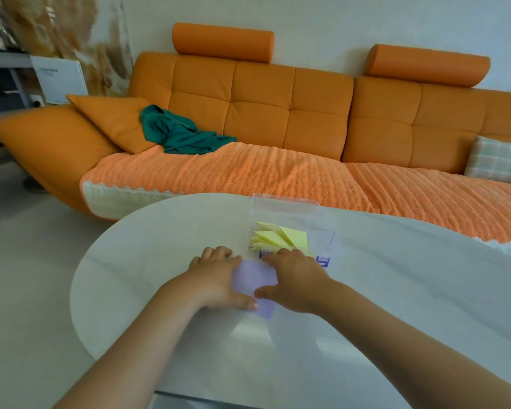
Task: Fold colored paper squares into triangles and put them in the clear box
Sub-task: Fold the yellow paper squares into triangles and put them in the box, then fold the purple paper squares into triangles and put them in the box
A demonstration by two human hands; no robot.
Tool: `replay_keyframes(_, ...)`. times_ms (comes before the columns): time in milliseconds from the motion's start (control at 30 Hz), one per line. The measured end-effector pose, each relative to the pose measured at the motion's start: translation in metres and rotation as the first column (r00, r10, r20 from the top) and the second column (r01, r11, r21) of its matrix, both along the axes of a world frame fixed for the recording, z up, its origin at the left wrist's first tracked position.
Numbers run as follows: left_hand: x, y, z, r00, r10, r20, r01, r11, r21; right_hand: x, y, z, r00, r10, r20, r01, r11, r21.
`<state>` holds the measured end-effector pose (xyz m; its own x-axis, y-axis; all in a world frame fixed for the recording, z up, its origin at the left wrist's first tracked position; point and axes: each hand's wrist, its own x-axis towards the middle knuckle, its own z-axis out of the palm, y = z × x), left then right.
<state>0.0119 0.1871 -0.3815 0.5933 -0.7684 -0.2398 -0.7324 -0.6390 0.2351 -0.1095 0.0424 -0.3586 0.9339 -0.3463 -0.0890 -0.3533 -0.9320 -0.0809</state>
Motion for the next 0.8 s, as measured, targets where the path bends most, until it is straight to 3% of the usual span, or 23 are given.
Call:
replay_keyframes(67,-0.002,0.004,0.000,1.000,-0.004,-0.009,0.004,1.000,-0.018,0.002,0.001,-0.003,0.999,-0.034,0.011,0.034,0.998,0.056)
replay_keyframes(133,-0.003,0.006,-0.001,1.000,-0.002,0.005,0.002,0.999,-0.047,0.004,-0.002,-0.002,0.993,-0.116,0.026,0.108,0.972,0.208)
replay_keyframes(200,-0.004,0.008,-0.002,1.000,0.002,0.026,0.000,0.996,-0.085,0.006,-0.004,-0.001,0.980,-0.195,0.036,0.171,0.921,0.350)
replay_keyframes(400,-0.005,0.009,-0.002,0.998,0.009,0.056,-0.001,0.988,-0.152,0.008,-0.009,-0.007,0.925,-0.361,0.120,0.230,0.782,0.579)
replay_keyframes(533,-0.003,0.010,0.002,0.998,0.039,-0.046,-0.049,0.964,-0.261,0.005,-0.012,-0.007,0.904,-0.393,0.170,0.212,0.755,0.621)
replay_keyframes(667,0.001,0.010,0.010,0.965,0.122,-0.231,-0.220,0.856,-0.468,0.001,-0.017,-0.006,0.905,-0.383,0.182,0.200,0.764,0.614)
replay_keyframes(800,0.001,0.009,0.018,0.970,0.166,-0.177,-0.239,0.784,-0.573,-0.004,-0.018,-0.005,0.929,-0.314,0.197,0.148,0.800,0.581)
